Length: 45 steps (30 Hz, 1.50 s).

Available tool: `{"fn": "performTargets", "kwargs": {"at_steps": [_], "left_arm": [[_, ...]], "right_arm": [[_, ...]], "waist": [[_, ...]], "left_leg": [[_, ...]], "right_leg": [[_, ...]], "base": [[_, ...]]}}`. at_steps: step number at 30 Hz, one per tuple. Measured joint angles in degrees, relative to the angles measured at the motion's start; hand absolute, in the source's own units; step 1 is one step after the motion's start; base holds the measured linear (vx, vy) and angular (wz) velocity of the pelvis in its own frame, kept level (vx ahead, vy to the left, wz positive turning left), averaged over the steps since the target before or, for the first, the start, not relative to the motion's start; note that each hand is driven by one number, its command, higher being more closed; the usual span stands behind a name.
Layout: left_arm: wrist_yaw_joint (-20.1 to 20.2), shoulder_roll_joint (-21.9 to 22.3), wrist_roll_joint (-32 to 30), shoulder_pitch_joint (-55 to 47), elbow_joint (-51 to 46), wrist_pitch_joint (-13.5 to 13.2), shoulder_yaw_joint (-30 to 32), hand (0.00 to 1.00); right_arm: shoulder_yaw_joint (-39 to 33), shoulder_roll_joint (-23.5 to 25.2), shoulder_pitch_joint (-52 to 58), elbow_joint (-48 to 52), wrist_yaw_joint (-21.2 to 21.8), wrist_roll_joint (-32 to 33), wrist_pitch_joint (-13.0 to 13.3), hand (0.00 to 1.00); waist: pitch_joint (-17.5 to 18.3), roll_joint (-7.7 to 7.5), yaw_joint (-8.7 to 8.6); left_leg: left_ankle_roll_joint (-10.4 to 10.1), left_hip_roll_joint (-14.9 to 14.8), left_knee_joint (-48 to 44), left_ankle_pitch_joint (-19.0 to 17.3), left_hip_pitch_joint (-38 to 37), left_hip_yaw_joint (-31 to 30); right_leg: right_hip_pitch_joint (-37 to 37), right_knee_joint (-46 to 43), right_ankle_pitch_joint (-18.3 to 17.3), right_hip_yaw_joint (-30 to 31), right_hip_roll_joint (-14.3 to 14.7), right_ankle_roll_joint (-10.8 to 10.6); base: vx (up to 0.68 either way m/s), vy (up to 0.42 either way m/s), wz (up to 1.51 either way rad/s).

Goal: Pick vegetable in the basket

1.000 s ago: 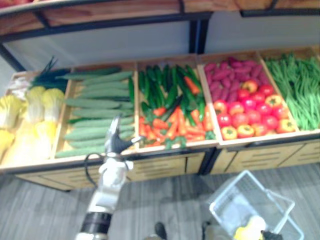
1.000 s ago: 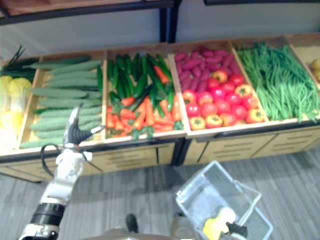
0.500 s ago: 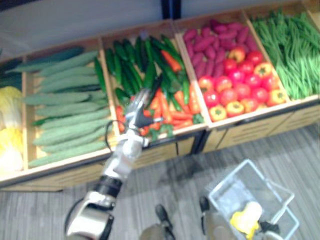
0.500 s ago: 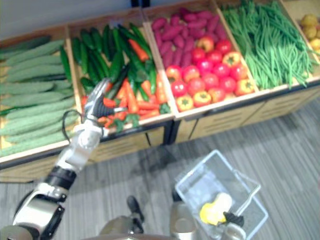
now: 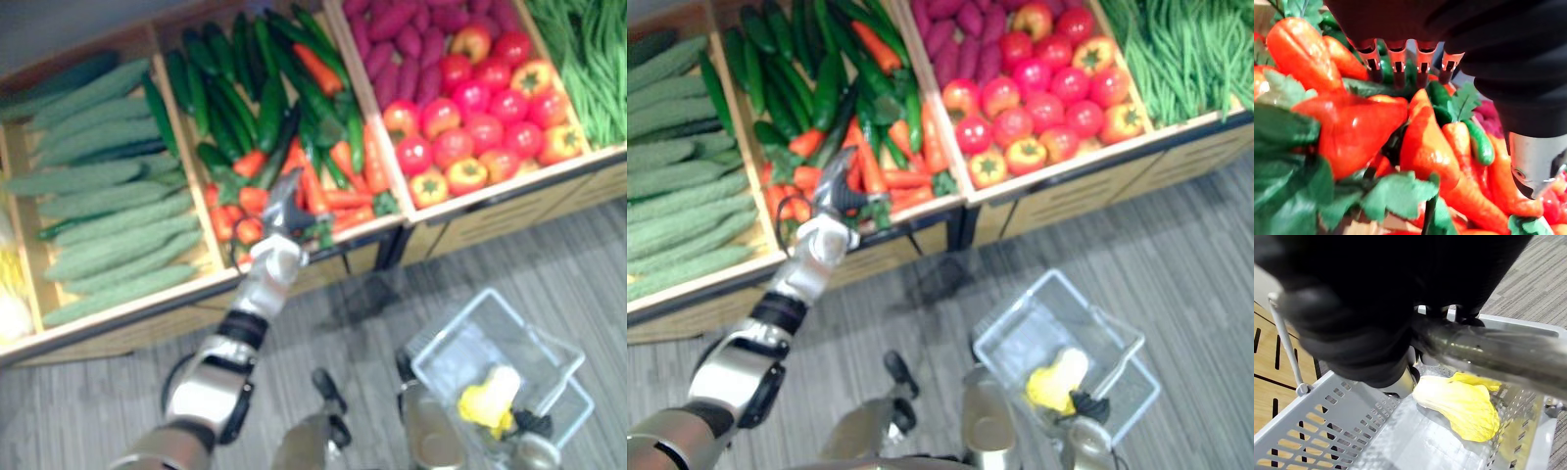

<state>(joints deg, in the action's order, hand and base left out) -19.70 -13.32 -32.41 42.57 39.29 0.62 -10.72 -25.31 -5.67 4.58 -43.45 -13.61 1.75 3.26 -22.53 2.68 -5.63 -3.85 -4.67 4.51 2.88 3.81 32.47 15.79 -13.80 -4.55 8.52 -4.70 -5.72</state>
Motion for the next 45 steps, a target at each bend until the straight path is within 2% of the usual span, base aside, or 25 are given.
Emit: {"fn": "performTargets", "kwargs": {"at_steps": [7, 8, 16, 21, 25, 36, 40, 45], "left_arm": [[-0.27, 2.30, -0.43, 5.17, 8.66, 0.48, 6.43, 0.00], [-0.21, 2.37, -0.43, 6.11, 9.11, 0.80, 7.74, 1.00], [-0.32, 2.15, -0.52, 11.45, 11.09, 0.75, 15.52, 1.00], [-0.03, 2.39, -0.43, 12.68, 11.03, 0.80, 15.54, 1.00], [-0.07, 3.24, -0.42, 13.69, 10.99, 1.09, 13.52, 1.00], [-0.18, 2.34, -2.58, 13.22, 10.28, 2.48, 6.14, 1.00], [-0.29, 0.40, -2.71, 8.43, 0.53, 2.98, 2.20, 1.00], [-1.48, -1.54, -4.37, 4.16, -9.04, 2.88, 1.51, 1.00]], "right_arm": [[0.99, 0.05, -0.39, 0.85, -0.28, 1.11, 0.03, 1.00], [0.99, 0.05, -0.60, 0.85, -0.28, 1.14, 0.03, 1.00], [1.82, -0.13, -2.74, 0.89, -0.28, 1.72, 0.01, 1.00], [3.22, -0.21, -3.28, 1.88, -0.29, 1.74, 0.00, 1.00], [3.80, -0.18, -3.29, 2.40, -0.29, 2.76, 0.80, 1.00], [6.67, 0.04, -2.47, 3.49, -0.57, 2.96, 1.25, 1.00], [7.31, 0.39, -0.77, 4.30, -0.98, 3.25, 1.29, 1.00], [6.66, 0.45, 0.26, 3.83, -1.05, 3.25, 1.23, 1.00]], "waist": [[-1.56, 0.03, -0.25], [-2.03, 0.07, -0.31], [-2.78, -0.40, 0.04], [-2.89, -0.60, 0.27], [-2.91, -0.62, 1.14], [-3.41, -1.59, 1.30], [-3.37, -1.61, 1.66], [-3.20, -1.62, 2.85]], "left_leg": [[-0.14, -0.05, -0.82, -0.12, 2.06, 2.76], [-0.15, -0.09, -0.93, -0.14, 2.06, 3.20], [0.26, -0.86, -1.84, -0.56, 4.37, 6.27], [0.52, -0.95, -1.81, -0.38, 4.87, 7.05], [0.53, -1.13, -1.85, -0.37, 4.84, 7.29], [0.48, -1.31, -1.84, -0.42, 2.93, 6.34], [0.50, -2.15, -2.75, -0.40, 1.93, 5.97], [0.56, -2.72, -2.81, -0.34, 0.58, 4.44]], "right_leg": [[3.27, -1.33, 0.00, 1.50, 0.05, -0.03], [3.43, -1.45, 0.00, 1.71, 0.08, -0.04], [6.80, -2.34, 0.21, 3.26, 0.75, -0.28], [7.34, -1.98, 0.33, 3.81, 0.89, -0.42], [6.76, -1.30, 0.53, 3.43, 0.83, -0.48], [3.45, -0.22, 0.56, 1.32, 0.29, -0.53], [1.41, -0.05, 0.56, -0.59, 0.34, -0.52], [-1.15, 0.93, 0.56, -2.73, 0.52, -0.51]], "base": [[0.02, -0.021, -0.11], [0.03, -0.036, -0.13], [0.04, -0.039, -0.09], [0.09, -0.025, -0.04], [0.09, -0.026, 0.05], [0.06, -0.028, 0.07], [0.06, -0.038, 0.13], [0.03, -0.045, 0.12]]}}
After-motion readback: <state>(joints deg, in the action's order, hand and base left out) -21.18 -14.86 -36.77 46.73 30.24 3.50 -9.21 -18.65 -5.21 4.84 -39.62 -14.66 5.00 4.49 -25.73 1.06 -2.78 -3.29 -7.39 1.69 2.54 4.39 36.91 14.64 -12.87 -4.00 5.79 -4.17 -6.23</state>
